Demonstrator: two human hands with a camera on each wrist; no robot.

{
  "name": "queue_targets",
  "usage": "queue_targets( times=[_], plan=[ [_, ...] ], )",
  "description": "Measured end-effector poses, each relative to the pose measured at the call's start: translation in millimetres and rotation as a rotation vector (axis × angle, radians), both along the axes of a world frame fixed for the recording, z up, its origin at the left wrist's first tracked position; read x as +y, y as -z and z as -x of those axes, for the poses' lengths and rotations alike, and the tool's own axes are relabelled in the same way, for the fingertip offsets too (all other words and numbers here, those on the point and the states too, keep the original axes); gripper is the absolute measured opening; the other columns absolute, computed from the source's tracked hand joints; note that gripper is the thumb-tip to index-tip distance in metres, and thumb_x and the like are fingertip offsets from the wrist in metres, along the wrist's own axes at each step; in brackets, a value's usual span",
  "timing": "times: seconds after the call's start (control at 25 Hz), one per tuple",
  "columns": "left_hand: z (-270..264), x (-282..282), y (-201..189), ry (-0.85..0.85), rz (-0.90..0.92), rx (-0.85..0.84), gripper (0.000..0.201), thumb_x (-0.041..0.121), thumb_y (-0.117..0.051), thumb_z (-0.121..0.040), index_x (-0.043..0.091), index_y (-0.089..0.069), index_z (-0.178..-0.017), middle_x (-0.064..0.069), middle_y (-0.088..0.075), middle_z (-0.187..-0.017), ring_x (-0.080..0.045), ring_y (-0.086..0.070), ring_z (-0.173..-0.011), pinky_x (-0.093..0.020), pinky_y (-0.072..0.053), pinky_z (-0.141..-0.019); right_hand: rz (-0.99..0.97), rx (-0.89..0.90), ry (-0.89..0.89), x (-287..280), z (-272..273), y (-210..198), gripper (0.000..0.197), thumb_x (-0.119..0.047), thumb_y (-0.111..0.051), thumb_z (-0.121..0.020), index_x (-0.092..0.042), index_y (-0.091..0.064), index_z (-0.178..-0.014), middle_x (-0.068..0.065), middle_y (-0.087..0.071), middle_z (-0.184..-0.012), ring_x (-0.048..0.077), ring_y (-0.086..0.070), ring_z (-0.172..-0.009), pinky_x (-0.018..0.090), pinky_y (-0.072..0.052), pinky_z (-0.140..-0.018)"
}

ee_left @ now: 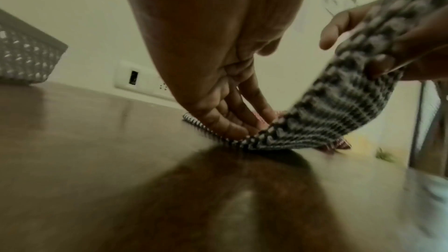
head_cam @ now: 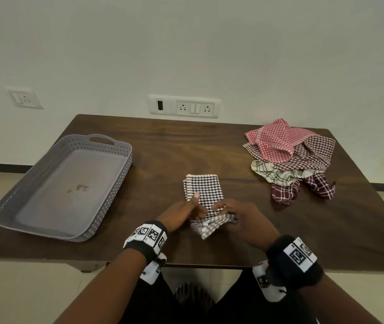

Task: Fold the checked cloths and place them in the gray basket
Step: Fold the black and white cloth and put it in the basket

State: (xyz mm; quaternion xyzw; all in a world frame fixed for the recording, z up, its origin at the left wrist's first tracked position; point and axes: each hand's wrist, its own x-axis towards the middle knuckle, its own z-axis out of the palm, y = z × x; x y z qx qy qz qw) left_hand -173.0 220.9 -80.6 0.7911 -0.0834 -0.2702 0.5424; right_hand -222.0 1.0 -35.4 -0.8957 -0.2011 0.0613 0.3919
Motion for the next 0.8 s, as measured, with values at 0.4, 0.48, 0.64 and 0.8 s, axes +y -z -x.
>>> queue_targets(
  times=[0.4,0.48,0.64,0.8],
  plan=[
    [-5,4,31,-0.162,-0.280,-0.256,0.027,0.032,-0.052,-0.099,0.011,-0.063,-0.112,-0.006,-0.069,-0.110,-0.023,-0.065,-0.101,-0.034,-0.050,-0.088,-0.474,0.517,0.618,23,-70,57,0.050,-0.028,-0.088,-0.072,-0.010,-0.063,-0.111,0.012,-0.072,-0.112,0.017,-0.070,-0.095,0.038,-0.057,-0.090],
    [-11,-2,34,-0.159,-0.304,-0.234,0.030,0.032,-0.049,-0.100,0.011,-0.060,-0.118,-0.008,-0.068,-0.115,-0.025,-0.063,-0.106,-0.034,-0.050,-0.090,-0.360,0.514,0.606,11,-59,69,0.055,-0.034,-0.087,-0.072,-0.008,-0.064,-0.115,0.009,-0.074,-0.106,0.018,-0.071,-0.096,0.039,-0.056,-0.092],
    [-13,-11,32,-0.170,-0.346,-0.346,0.029,0.034,-0.045,-0.101,0.013,-0.058,-0.116,-0.006,-0.068,-0.109,-0.024,-0.064,-0.098,-0.037,-0.051,-0.086,-0.204,0.424,0.582,-3,-51,69,0.018,-0.032,-0.073,-0.087,-0.021,-0.064,-0.097,0.000,-0.072,-0.097,0.014,-0.068,-0.093,0.029,-0.052,-0.078],
    [-18,-19,24,-0.284,-0.308,-0.426,0.020,0.039,-0.045,-0.100,0.021,-0.052,-0.096,0.002,-0.066,-0.086,-0.018,-0.063,-0.079,-0.032,-0.047,-0.068,-0.285,0.374,0.612,1,-50,62,0.012,-0.030,-0.061,-0.096,-0.019,-0.059,-0.098,-0.004,-0.068,-0.097,0.011,-0.064,-0.093,0.025,-0.045,-0.070]
  ],
)
